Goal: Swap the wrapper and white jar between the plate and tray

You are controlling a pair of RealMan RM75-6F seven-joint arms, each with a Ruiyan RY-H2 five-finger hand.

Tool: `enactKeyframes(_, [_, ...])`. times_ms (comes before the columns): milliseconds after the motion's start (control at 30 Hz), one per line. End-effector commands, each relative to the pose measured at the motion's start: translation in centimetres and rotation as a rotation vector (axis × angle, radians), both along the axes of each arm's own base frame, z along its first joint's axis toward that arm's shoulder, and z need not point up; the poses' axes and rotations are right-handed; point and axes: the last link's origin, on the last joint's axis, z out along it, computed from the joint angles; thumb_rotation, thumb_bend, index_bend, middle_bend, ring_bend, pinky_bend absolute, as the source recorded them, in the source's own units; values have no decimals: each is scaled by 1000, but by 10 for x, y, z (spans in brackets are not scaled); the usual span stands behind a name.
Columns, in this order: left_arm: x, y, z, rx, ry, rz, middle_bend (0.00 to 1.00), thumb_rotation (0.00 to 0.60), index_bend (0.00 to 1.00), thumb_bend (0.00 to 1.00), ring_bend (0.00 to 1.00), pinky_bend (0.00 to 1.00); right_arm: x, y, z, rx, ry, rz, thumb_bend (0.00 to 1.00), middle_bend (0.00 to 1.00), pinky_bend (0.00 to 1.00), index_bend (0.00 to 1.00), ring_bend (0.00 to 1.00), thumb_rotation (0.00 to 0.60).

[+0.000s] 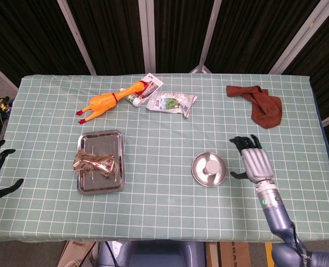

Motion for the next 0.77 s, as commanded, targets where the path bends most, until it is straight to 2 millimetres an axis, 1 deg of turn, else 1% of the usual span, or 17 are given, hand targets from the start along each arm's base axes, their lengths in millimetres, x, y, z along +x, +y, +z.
enactKeyframes(33, [0, -3, 0, -35, -1, 28, 79, 600, 256, 198, 26, 207, -35, 41, 66, -220, 26, 5, 90, 173, 0, 191, 129, 600])
enactKeyframes(100, [0, -5, 1, -49, -3, 45, 70, 600, 254, 198, 22, 207, -46, 59, 77, -242, 34, 5, 90, 172, 0, 192, 128, 600])
enactKeyframes(200, [-1, -8, 0, -76, 3, 85, 62, 600, 252, 198, 22, 207, -60, 90, 88, -261, 113, 23, 91, 164, 0, 192, 127, 600])
enactKeyframes(333, [5, -11, -4, -97, -10, 61, 63, 600, 252, 198, 22, 207, -69, 116, 86, -255, 135, 31, 91, 149, 0, 191, 127, 600])
enactKeyframes(467, [5, -13, -6, -104, -8, 43, 63, 600, 252, 197, 22, 207, -77, 126, 81, -220, 179, 38, 90, 138, 0, 191, 121, 600])
enactKeyframes(533, [5, -13, -7, -109, -6, 40, 63, 600, 251, 173, 22, 207, -81, 129, 78, -203, 188, 33, 90, 127, 0, 187, 112, 600])
enactKeyframes(600, [7, -13, -7, -106, -10, 27, 63, 600, 251, 155, 22, 207, -82, 130, 76, -195, 182, 30, 91, 108, 0, 166, 97, 600])
enactKeyframes(767, [9, -13, -7, -99, -36, -2, 55, 600, 250, 154, 21, 207, -79, 132, 74, -193, 201, 37, 91, 90, 0, 142, 87, 600])
